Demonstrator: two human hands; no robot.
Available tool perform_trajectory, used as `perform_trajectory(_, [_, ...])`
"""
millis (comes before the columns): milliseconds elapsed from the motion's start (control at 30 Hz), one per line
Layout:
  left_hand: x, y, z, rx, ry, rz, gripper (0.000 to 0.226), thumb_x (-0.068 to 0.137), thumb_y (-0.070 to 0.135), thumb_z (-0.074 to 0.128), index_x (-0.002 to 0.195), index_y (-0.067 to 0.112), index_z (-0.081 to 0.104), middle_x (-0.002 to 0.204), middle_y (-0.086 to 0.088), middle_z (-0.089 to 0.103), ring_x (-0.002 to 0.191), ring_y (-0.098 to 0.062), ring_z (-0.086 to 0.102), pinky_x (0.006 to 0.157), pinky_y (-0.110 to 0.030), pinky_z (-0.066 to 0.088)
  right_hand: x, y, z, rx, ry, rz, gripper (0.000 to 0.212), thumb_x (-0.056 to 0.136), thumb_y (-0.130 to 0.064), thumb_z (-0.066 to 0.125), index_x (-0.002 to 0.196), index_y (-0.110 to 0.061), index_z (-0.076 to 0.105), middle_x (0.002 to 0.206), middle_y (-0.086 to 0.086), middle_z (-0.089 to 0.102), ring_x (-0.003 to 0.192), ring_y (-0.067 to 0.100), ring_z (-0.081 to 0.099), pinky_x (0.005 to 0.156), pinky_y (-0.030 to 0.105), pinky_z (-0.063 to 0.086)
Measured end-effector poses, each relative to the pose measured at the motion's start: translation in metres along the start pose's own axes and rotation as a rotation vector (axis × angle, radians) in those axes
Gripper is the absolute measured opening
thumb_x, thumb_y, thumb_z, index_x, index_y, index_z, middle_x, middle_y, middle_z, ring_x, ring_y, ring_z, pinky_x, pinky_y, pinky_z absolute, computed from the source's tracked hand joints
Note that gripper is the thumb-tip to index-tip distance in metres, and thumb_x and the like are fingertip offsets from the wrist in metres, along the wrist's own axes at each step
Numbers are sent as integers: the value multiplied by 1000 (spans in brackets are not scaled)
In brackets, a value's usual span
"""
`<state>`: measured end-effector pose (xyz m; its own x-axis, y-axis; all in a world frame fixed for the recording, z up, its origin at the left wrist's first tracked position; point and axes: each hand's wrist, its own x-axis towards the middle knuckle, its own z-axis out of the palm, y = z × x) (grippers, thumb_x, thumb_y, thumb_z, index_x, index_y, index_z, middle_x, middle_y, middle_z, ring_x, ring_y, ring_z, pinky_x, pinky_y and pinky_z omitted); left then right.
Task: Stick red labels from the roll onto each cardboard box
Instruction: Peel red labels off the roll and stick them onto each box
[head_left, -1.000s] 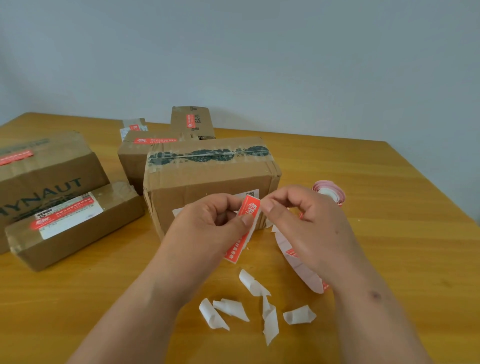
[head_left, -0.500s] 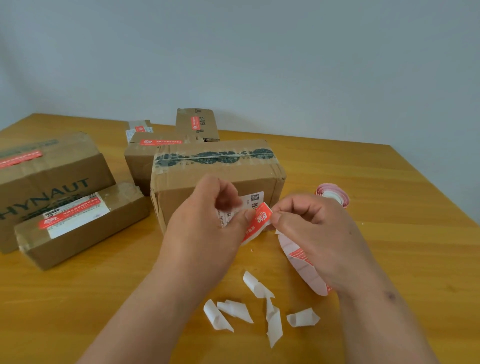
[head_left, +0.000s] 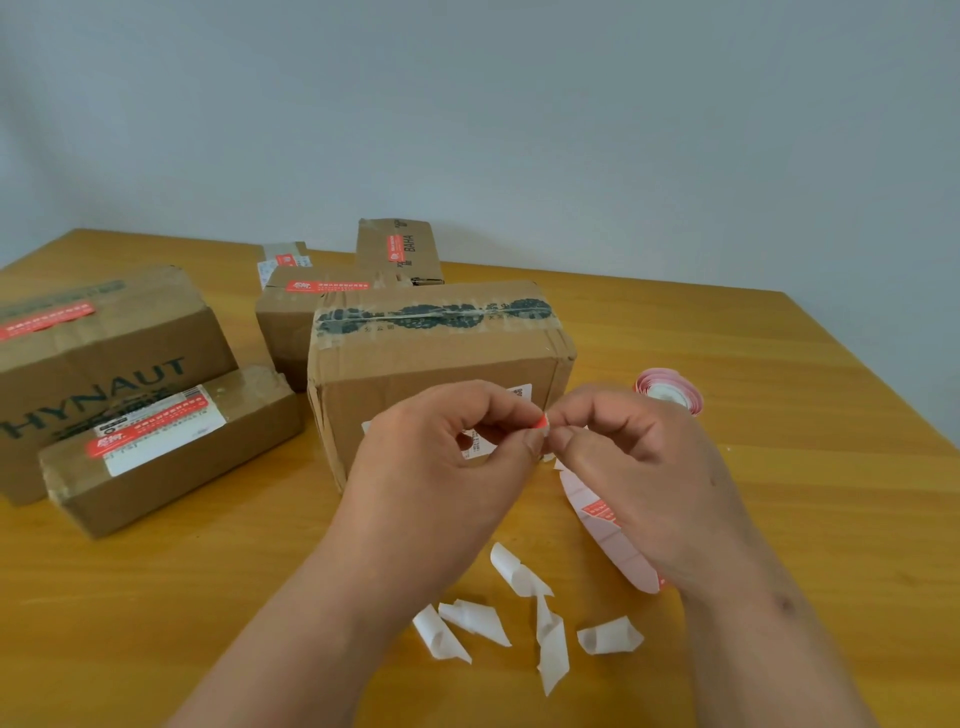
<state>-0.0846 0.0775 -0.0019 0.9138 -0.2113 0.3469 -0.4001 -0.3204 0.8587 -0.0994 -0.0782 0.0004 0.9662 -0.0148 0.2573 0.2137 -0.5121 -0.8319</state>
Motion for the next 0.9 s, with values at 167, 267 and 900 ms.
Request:
perform_trajectory(167, [1, -2, 0, -40, 0, -23, 10, 81, 22, 74, 82, 32, 74, 82, 24, 70, 80, 4, 63, 67, -6, 46, 1, 2, 2, -3, -15, -26, 14, 79, -40, 55, 79, -37, 69, 70, -10, 66, 62, 35, 54, 55, 46, 43])
perform_trajectory(267, [1, -3, 1, -27, 5, -20, 11, 80, 22, 74, 81, 33, 73, 81, 24, 70, 81, 2, 63, 69, -8, 47, 0, 4, 2, -12, -8, -47, 15, 78, -40, 55, 78, -36, 69, 76, -15, 67, 66, 31, 58, 60, 42, 46])
perform_trajectory(900, [3, -10, 2, -86, 75, -153, 16, 89, 28, 63, 74, 28, 69, 68, 12, 65, 60, -2, 54, 52, -11, 42, 4, 7, 5, -155, 3, -163, 12, 80, -18, 61, 70, -22, 66, 79, -12, 63, 80, 5, 59, 66, 7, 40])
